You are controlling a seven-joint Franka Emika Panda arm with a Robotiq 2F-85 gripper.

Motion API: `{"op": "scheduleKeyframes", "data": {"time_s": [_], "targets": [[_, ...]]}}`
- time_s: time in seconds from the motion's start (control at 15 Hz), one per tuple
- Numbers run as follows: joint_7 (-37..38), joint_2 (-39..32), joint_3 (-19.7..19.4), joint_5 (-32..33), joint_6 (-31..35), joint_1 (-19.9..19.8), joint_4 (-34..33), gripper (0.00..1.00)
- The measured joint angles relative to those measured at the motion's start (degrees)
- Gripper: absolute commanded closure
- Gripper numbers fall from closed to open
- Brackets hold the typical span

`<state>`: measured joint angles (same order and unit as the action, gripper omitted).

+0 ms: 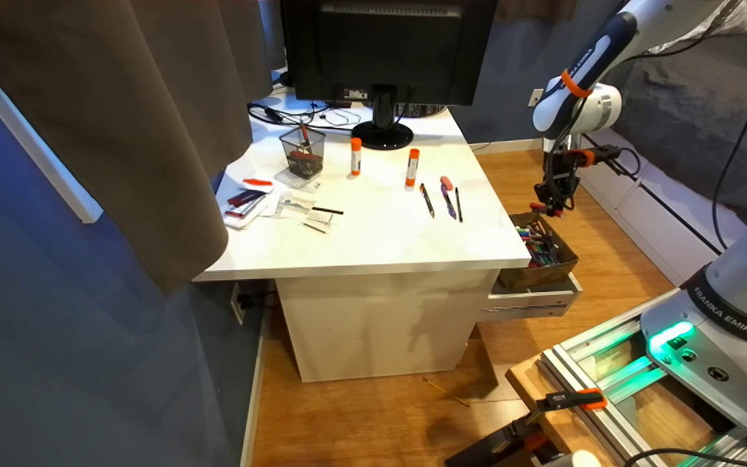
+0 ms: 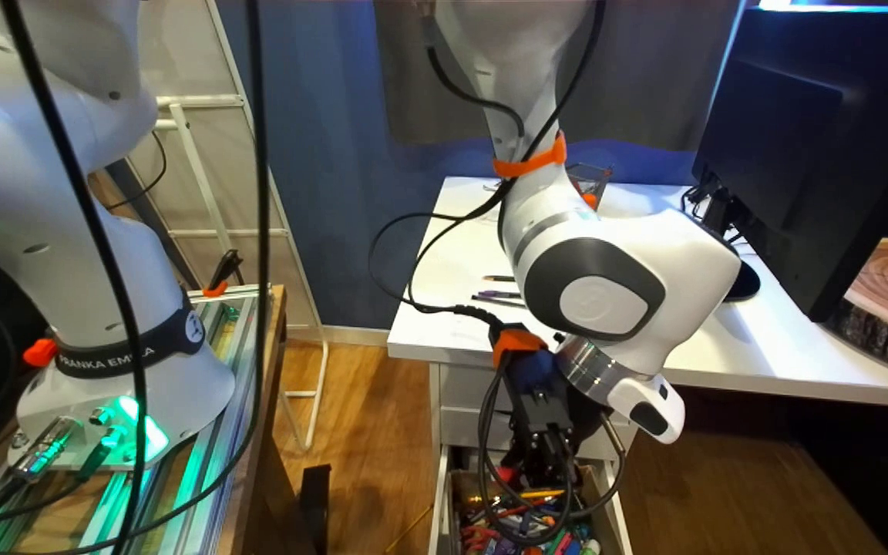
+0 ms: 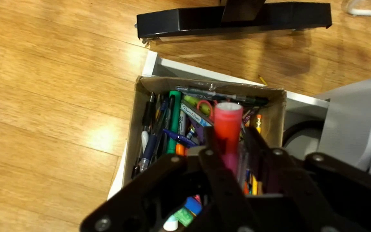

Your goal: Take the marker out of the drawer

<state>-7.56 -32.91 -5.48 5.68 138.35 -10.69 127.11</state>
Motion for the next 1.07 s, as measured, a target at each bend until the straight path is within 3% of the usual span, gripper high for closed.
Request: {"op": "scheduleKeyframes", "data": {"time_s": [0.27,0.6,0.67,1.07], "targets": [[-6.38,10.11,1.38,-4.20,2.04,-3.00,6.30,0.93],[-23.31,23.04,5.78,-19.41,2.84,-5.38,13.79,0.93],[-27.39,25.37,6.42,-23.03,2.14,-5.26,15.06,0.74],[-27.88,25.57,5.16,-23.64,1.85,-4.09,15.39,0.74]]}}
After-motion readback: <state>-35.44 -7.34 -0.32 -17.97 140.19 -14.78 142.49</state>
